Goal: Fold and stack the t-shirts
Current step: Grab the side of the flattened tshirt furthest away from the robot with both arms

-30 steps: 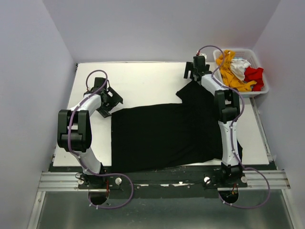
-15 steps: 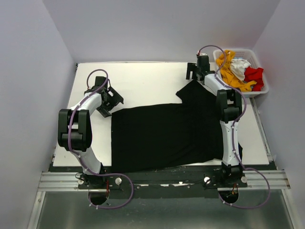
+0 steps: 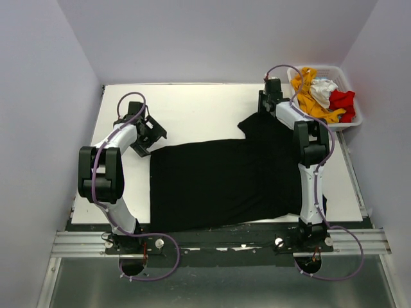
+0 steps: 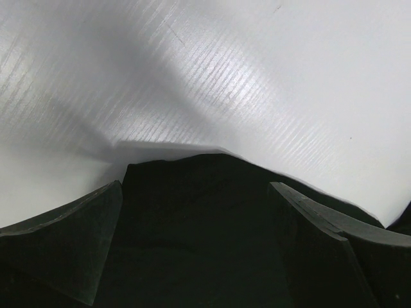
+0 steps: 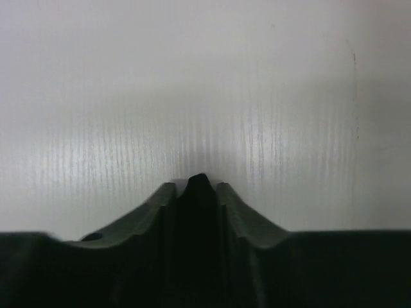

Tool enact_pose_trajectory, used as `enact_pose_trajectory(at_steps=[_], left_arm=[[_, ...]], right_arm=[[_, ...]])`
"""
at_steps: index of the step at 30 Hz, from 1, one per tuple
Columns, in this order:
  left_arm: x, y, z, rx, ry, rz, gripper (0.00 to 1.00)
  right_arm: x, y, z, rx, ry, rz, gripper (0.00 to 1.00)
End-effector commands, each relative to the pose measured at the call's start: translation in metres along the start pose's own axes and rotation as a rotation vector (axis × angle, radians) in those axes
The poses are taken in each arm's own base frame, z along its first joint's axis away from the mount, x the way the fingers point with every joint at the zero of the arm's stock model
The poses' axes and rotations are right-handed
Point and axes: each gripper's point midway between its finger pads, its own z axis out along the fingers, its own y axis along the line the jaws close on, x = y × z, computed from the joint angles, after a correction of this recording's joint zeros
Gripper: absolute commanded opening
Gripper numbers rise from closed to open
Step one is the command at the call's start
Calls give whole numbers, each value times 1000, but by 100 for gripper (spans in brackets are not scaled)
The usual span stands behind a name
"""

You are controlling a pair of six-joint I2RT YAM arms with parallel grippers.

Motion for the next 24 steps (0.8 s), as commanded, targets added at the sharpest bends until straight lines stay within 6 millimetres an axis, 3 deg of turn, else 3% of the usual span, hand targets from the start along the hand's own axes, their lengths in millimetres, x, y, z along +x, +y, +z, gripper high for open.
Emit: enact_pose_trajectory(at_steps=[1,2,5,14,21,24], left_arm=[[1,-16,-4,26,7,-1,99],[1,-18,-4,22,9,1,99],[2,-24,-3,14,17,11,98],[3,-42,-1,-20,16,46,98],[-3,-46,11,-65,26,37,99],[-7,-38,10,-139,3,24,98]], right_arm=[[24,-24,-14,109,90,-35,27],[23,-23,-15,100,88,-41,17],[17,-22,-19,95,73,-42,1],[-14,-52,-19,217,-3,-116,1],[-35,-43,-22,146,-50,-183,1],[-41,-51,-23,176,-64,-196,1]])
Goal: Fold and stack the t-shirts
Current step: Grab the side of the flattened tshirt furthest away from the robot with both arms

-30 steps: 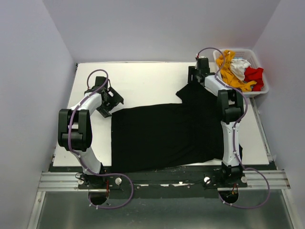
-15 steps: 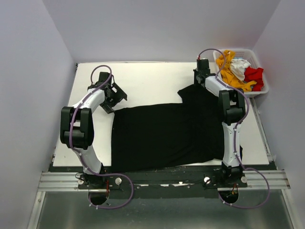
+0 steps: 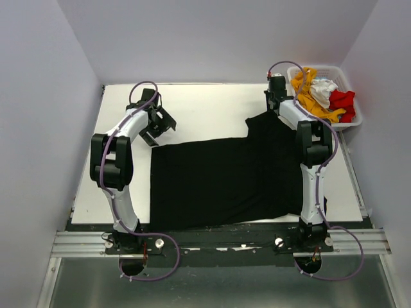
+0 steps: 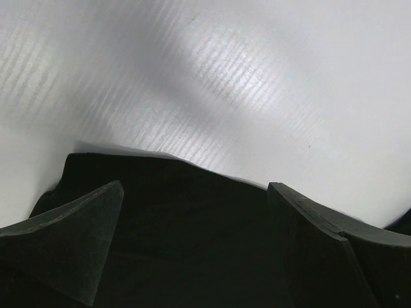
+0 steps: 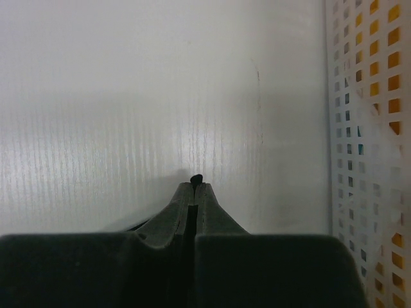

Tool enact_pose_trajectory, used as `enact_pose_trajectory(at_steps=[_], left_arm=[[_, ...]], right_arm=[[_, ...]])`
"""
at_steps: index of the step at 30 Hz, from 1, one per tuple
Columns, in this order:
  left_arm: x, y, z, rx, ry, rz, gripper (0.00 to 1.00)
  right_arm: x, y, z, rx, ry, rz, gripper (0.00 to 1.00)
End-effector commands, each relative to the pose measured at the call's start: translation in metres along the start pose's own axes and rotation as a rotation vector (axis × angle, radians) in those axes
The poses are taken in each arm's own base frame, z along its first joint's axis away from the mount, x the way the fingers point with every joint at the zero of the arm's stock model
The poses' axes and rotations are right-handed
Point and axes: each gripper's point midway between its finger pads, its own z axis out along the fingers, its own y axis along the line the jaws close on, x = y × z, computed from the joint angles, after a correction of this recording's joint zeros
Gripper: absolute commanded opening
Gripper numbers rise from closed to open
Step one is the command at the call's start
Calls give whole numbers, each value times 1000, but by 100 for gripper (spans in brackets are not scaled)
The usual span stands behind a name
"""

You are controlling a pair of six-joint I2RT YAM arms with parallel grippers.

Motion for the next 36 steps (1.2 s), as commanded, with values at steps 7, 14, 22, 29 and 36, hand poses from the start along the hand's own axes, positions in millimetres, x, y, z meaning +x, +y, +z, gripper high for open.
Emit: enact_pose_trajectory(at_steps=[7,14,22,29,36], left_arm=[[-10,-1,5,-124,-35,-38,99],[-11,28,-2,-324,-51,-19,95],[4,11,3,-183,-25,-24,93],[12,5,3,-259,-56,-71,92],[39,-16,28,-174,39,-130,82]], right_arm=[[-27,-41,-7,47,-61,-30,1],[-33,-37,-22,-34,-91,-37,1],[-28,-39,-35,-38,-96,-43,1],[-41,-35,-54,-83,-136,-31,1],[-51,-37,-74,-101,-173,-22,1]])
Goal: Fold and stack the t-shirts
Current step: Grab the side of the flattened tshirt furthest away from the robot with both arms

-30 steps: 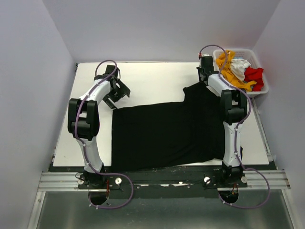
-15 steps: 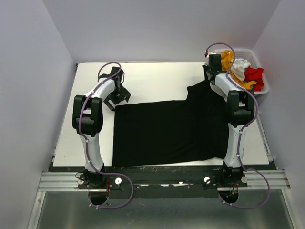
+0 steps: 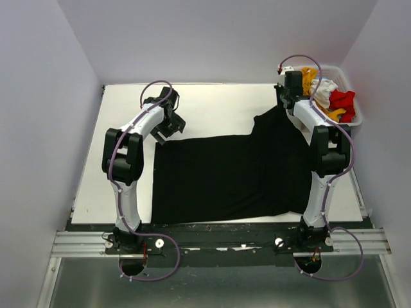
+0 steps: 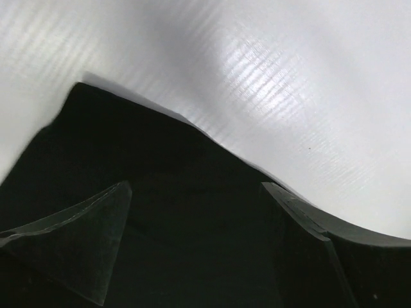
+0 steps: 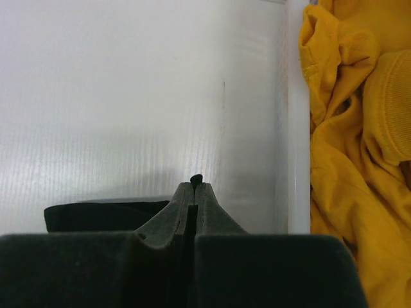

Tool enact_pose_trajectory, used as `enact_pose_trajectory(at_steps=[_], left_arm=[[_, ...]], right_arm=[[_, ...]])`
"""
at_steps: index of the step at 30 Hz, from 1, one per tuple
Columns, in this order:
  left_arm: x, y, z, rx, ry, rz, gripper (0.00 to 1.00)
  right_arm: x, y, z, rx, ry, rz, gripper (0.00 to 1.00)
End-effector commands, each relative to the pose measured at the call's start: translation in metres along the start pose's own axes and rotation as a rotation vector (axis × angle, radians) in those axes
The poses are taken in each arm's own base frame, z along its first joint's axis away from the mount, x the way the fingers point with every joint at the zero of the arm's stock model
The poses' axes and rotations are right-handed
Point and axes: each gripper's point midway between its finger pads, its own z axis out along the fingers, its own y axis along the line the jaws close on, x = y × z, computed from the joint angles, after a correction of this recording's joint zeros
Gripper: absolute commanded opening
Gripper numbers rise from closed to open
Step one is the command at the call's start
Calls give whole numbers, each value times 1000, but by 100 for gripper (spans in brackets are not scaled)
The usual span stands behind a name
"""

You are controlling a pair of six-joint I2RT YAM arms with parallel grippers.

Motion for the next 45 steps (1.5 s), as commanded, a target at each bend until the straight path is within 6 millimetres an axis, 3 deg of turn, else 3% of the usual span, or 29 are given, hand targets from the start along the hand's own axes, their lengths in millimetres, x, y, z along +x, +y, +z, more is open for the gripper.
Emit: enact_pose_trajectory(at_steps=[1,3,9,14,22,26,27,29,34,36,40,45], left_arm=[[24,-8,25,22,94,-73,81],[26,1,28,-63,91,-76,79],[35,13,29,-88,91,-95,72],[43,21,30,-143,107,-96,48],[47,19,31,-122,133,-84,37],[46,16,32,-104,158,-70,28],[46,17,32,-103,164,-69,22],[45,15,31,-98,164,-66,15],[41,6,29,-67,174,-40,12],[37,2,24,-58,169,-29,6],[15,-6,11,-57,85,-19,6],[2,-20,18,-22,111,-16,5]], right_arm=[[-29,-3,-22,-14,-84,6,1],[-31,-5,-27,-14,-95,3,1],[-30,-5,-27,-10,-94,11,1],[-32,0,-28,-37,-107,26,1],[-40,3,-40,-61,-139,24,1],[-41,3,-44,-70,-145,11,1],[-41,3,-45,-71,-147,7,1],[-42,3,-46,-71,-148,4,1],[-43,7,-51,-97,-170,0,1],[-47,14,-55,-137,-199,1,1],[-53,22,-60,-183,-233,19,1],[-75,18,-52,-165,-297,42,1]])
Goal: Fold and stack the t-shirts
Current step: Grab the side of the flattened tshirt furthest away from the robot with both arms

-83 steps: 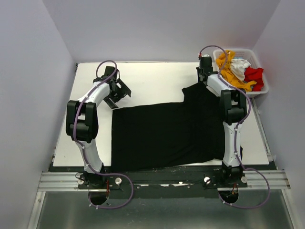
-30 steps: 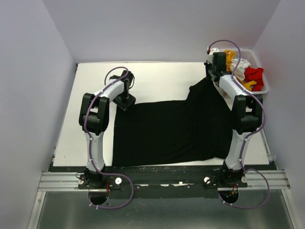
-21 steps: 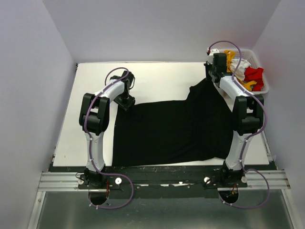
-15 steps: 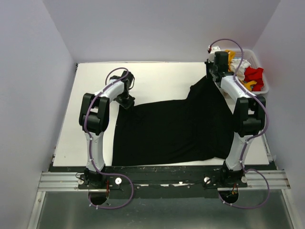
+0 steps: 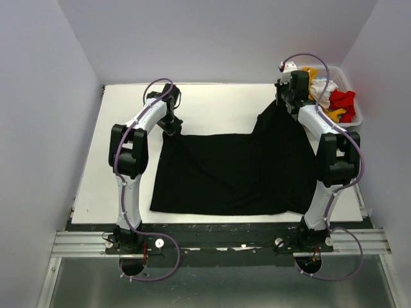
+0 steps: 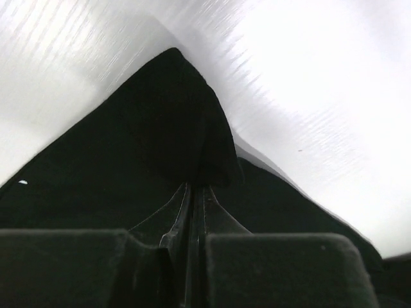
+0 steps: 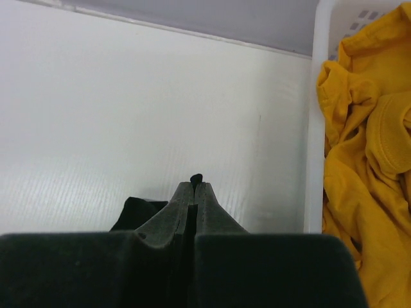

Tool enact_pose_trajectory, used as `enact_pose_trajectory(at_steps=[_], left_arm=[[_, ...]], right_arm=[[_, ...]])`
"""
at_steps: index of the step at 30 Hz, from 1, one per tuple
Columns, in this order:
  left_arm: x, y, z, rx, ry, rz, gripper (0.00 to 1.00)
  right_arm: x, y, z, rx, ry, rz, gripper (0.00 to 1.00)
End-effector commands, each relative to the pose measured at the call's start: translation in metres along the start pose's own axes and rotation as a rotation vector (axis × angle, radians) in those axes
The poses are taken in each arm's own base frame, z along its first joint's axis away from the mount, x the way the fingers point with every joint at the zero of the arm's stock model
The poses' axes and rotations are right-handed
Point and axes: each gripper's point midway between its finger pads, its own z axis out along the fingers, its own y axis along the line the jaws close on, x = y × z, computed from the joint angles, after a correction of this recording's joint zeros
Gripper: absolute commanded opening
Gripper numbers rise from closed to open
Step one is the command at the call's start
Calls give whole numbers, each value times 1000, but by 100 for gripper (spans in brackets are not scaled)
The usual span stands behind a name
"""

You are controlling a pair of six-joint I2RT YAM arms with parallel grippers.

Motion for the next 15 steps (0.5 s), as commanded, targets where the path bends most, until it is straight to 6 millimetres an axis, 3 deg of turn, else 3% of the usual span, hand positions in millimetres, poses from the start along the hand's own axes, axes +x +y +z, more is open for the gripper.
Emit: enact_pose_trajectory(at_steps=[1,10,15], left_arm=[[-18,-10,6,9,3,16,5],[-40,-31,-2,57,-21,-4,6],[-41,-33,-3,55,-22,18,8]], right_arm=[[-43,-1,5,-13,-124,12,1],[-45,-8,53,8,-115,-7,1],[-39,7,48,-66,-128,-36,1]])
